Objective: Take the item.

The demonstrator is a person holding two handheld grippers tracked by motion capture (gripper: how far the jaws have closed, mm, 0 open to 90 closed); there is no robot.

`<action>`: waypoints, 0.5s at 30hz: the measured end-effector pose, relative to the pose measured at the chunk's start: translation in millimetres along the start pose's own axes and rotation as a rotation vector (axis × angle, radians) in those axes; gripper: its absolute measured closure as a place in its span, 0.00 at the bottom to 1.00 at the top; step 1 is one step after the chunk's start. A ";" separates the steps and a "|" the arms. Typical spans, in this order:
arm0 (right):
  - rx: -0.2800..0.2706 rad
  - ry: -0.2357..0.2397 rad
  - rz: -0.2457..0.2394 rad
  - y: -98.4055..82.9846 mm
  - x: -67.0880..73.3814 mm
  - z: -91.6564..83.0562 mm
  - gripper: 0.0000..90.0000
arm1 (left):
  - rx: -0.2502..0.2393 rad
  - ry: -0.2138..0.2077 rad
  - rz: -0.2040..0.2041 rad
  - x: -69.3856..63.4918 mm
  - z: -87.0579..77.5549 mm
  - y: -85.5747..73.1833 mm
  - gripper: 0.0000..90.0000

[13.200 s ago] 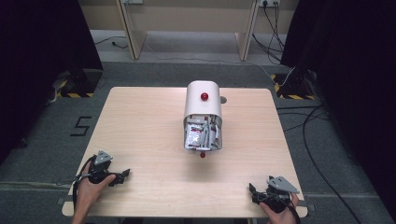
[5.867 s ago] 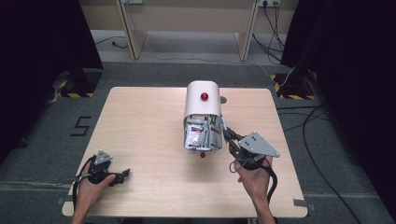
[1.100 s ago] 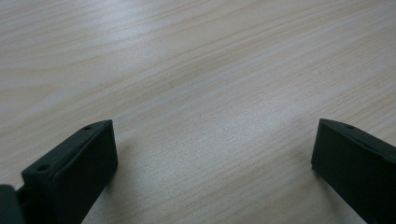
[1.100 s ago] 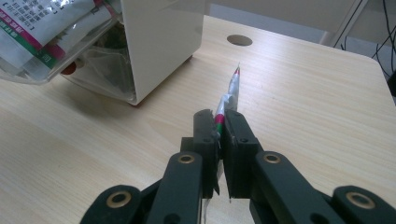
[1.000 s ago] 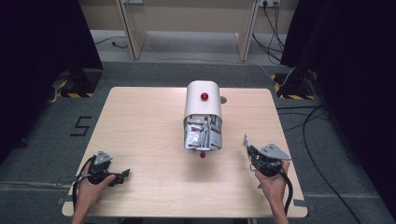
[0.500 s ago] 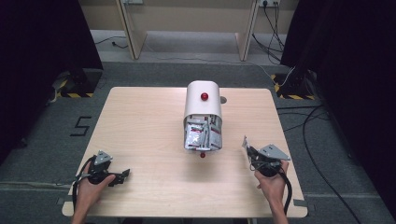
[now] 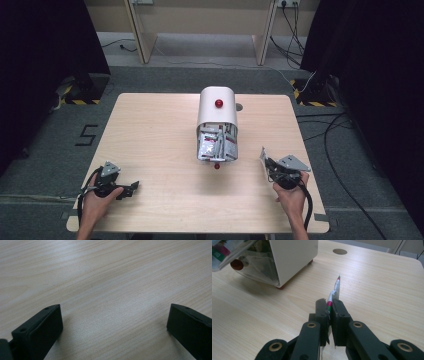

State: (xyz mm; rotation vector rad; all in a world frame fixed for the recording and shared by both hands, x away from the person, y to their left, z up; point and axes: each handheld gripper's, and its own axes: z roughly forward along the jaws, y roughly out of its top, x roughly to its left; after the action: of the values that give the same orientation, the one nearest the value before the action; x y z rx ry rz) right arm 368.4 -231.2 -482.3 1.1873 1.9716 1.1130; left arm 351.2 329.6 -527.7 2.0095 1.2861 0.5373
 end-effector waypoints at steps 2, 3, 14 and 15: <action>0.007 -0.001 0.002 -1.5 -1.1 1.1 0.94 | 0.000 0.000 0.000 0.0 0.0 0.0 0.00; 0.015 -0.001 0.007 -3.3 -2.4 2.7 0.94 | 0.000 0.000 0.000 0.0 0.0 0.0 0.00; 0.054 -0.017 0.034 -12.4 -12.7 8.5 0.88 | 0.000 0.000 0.000 0.0 0.0 0.0 0.00; 0.061 -0.017 0.038 -13.4 -13.6 9.3 0.86 | 0.000 0.000 0.000 0.0 0.0 -0.1 0.00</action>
State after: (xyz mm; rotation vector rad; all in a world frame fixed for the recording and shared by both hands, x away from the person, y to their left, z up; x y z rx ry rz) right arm 376.2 -243.5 -497.7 1.2672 1.9901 1.0646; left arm 351.2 329.6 -527.8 2.0092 1.2857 0.5375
